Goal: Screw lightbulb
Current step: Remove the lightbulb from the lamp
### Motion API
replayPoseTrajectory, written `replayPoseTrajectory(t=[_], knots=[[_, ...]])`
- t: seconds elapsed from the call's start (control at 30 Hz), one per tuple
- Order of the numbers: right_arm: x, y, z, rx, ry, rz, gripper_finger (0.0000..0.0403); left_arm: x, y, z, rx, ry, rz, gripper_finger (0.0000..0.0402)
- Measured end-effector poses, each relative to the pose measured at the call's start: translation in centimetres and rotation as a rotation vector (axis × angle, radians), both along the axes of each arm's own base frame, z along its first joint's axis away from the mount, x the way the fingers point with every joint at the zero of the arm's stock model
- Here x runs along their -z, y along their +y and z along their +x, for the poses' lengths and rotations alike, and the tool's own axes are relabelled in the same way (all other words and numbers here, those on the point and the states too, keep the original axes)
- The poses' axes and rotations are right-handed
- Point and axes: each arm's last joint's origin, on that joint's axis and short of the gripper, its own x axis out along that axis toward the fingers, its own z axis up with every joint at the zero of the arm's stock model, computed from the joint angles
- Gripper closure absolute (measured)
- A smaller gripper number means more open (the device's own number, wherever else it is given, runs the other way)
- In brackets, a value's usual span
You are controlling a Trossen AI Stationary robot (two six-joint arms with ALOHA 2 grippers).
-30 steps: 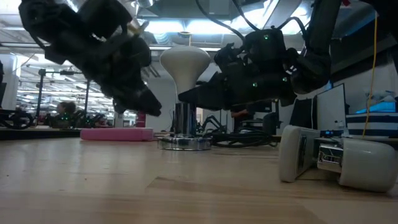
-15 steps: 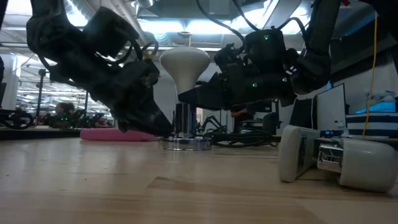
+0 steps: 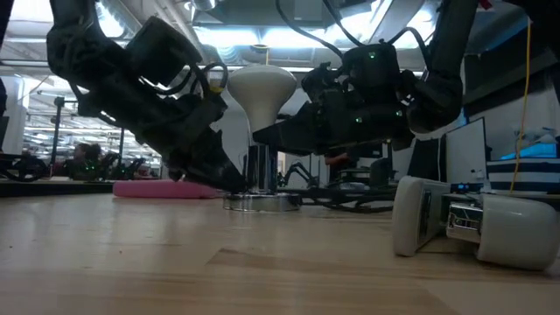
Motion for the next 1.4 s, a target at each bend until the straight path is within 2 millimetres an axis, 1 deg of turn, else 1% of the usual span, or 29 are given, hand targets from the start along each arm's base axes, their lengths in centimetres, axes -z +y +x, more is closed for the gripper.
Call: replayPoseTrajectory(t=[0.27, 0.37, 0.53, 0.63, 0.77, 0.83, 0.9, 1.03, 1.13, 1.2, 1.4], knots=[[0.0, 0.1, 0.0, -0.023, 0.003, 0.005, 0.024, 0.1, 1.8, -0.1, -0.047, 0.03, 0.103, 0.0286], [0.0, 0.3, 0.0, -0.044, 0.006, 0.011, 0.024, 0.5, 2.8, -0.6, -0.087, 0.088, 0.157, 0.0286], [0.0, 0.3, 0.0, -0.044, 0.006, 0.011, 0.024, 0.2, 3.9, -0.5, -0.135, 0.081, 0.196, 0.0286], [0.0, 0.3, 0.0, -0.033, 0.006, 0.008, 0.024, -0.3, 4.1, -0.5, -0.147, 0.056, 0.19, 0.0286], [0.0, 0.1, 0.0, -0.002, 0.006, 0.002, 0.024, -2.0, 3.5, -0.6, -0.081, -0.003, 0.148, 0.0286], [0.0, 0.1, 0.0, 0.022, 0.005, -0.005, 0.024, -3.2, 3.0, -0.9, -0.036, -0.03, 0.111, 0.0286], [0.0, 0.0, 0.0, 0.049, 0.004, -0.01, 0.024, -4.4, 2.4, -1.2, 0.006, -0.055, 0.066, 0.0286], [0.0, -0.3, 0.1, 0.116, -0.002, -0.025, 0.024, -5.7, 0.6, -2.0, 0.075, -0.069, -0.002, 0.0286], [-0.2, -0.4, 0.2, 0.154, -0.011, -0.033, 0.024, -5.7, -0.6, -2.0, 0.111, -0.076, -0.029, 0.0286], [-0.4, -0.5, 0.4, 0.167, -0.02, -0.038, 0.024, -5.4, -1.3, -1.8, 0.114, -0.08, -0.048, 0.0286], [-1.3, -0.5, 1.2, 0.167, -0.062, -0.054, 0.024, -3.6, -2.3, -0.8, 0.086, -0.1, -0.055, 0.0286]])
